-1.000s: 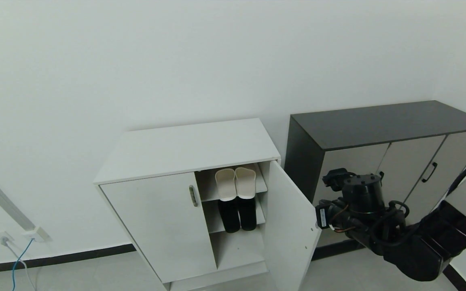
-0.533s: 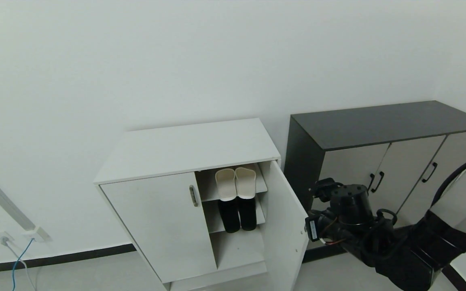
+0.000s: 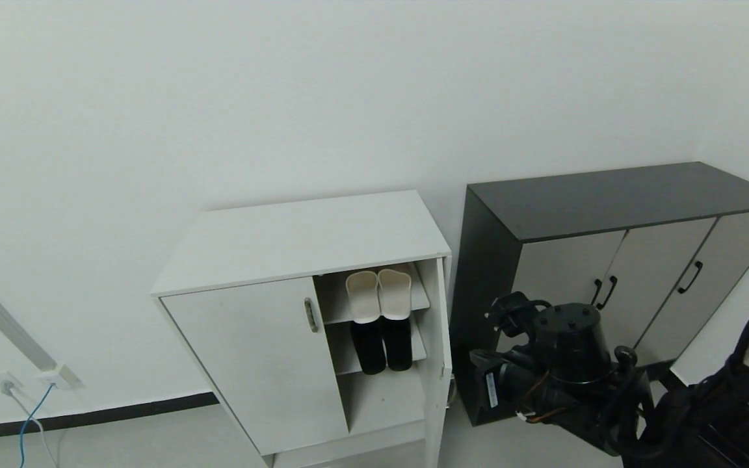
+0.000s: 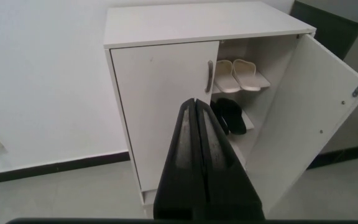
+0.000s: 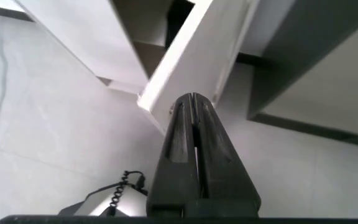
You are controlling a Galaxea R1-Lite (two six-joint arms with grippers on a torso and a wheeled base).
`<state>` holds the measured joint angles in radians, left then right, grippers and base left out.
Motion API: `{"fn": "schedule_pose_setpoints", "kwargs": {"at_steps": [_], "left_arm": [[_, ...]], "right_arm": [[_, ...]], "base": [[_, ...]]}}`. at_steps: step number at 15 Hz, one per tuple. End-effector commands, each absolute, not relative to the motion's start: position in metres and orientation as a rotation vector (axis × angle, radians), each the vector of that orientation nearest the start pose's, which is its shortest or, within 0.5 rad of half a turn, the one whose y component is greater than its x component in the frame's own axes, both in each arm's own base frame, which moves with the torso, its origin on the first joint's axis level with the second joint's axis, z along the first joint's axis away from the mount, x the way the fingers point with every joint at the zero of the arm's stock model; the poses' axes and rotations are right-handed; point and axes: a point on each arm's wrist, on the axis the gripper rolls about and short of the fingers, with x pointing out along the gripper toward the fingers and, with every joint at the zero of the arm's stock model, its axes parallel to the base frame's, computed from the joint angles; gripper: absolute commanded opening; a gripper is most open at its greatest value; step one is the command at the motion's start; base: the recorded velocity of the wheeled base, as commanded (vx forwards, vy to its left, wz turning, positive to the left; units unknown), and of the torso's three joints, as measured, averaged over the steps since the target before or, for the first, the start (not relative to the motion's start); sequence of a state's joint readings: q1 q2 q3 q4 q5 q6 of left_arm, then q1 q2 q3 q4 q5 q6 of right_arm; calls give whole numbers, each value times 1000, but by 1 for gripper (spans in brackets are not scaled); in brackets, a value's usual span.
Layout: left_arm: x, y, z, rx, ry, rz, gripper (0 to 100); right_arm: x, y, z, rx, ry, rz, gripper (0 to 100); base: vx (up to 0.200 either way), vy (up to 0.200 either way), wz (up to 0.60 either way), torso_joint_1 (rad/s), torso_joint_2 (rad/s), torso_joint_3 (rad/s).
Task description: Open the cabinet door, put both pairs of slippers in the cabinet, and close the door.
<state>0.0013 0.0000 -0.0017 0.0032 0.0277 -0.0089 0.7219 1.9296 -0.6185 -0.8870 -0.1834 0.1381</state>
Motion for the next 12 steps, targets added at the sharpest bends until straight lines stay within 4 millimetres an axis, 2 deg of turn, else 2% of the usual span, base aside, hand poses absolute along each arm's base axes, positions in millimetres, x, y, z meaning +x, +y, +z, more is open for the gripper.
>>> {"fn": "schedule_pose_setpoints", "kwargs": {"at_steps": [1, 2, 5, 10, 12], "left_arm": [[-23, 1, 76, -9, 1, 29, 0], [-23, 1, 76, -9, 1, 29, 0], [-23, 1, 76, -9, 1, 29, 0], [-23, 1, 76, -9, 1, 29, 0], [-23, 1, 76, -9, 1, 29, 0]], "right_arm": [[232, 199, 107, -34, 377, 518, 0], [229, 196, 112, -30, 368, 525, 0], [228, 194, 109, -40, 376, 526, 0], [227, 194, 106, -58, 385, 532, 0], [226, 192, 100, -85, 401, 533, 0]], "base": [[0, 0, 0, 0, 0, 0], [0, 0, 0, 0, 0, 0], [0, 0, 0, 0, 0, 0], [0, 0, 600, 0, 3, 3], [0, 0, 0, 0, 0, 0]]}}
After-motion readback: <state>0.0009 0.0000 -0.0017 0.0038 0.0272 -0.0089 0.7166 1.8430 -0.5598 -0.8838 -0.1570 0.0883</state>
